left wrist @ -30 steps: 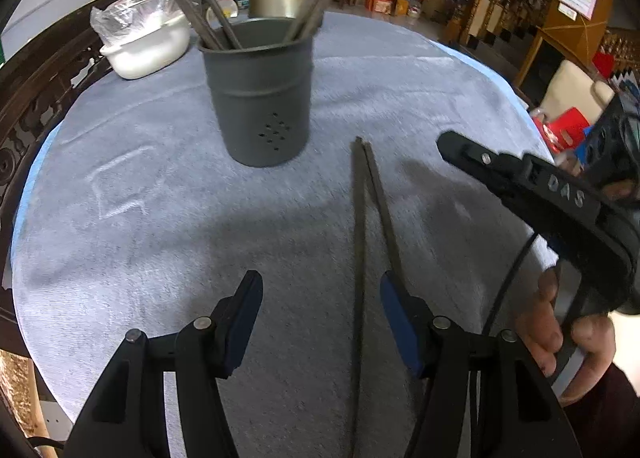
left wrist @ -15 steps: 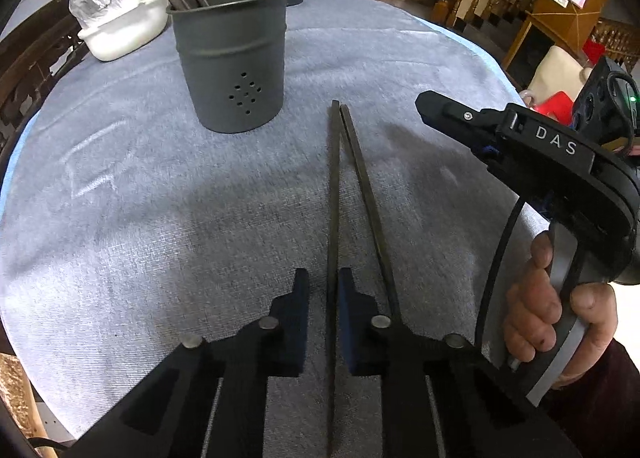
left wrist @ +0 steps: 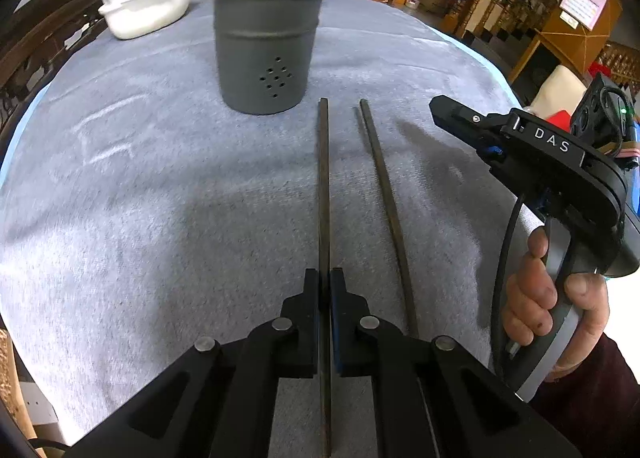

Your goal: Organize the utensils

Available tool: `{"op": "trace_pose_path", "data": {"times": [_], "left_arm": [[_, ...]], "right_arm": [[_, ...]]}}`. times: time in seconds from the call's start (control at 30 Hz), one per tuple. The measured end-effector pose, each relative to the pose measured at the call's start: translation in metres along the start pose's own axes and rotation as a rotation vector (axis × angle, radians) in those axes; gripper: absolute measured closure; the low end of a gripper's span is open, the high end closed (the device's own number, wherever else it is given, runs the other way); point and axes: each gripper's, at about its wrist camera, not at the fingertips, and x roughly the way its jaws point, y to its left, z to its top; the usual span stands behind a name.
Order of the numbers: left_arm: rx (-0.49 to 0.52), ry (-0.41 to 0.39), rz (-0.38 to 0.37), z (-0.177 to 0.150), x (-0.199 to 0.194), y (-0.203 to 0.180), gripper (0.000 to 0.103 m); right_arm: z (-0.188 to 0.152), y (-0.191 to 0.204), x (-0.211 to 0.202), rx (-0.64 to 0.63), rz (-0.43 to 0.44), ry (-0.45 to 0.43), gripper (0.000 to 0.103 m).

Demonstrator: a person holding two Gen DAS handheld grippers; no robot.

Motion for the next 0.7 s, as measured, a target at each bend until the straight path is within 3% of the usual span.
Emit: {"op": "trace_pose_path", "data": {"times": [0.7], "left_arm": [[-0.210,-0.022,0.002,-0.046,-0.045,0.083,0.097]], "right_arm": [[-0.003,0.003,0.005,-0.008,-0.020,0.029,0.094]]}}
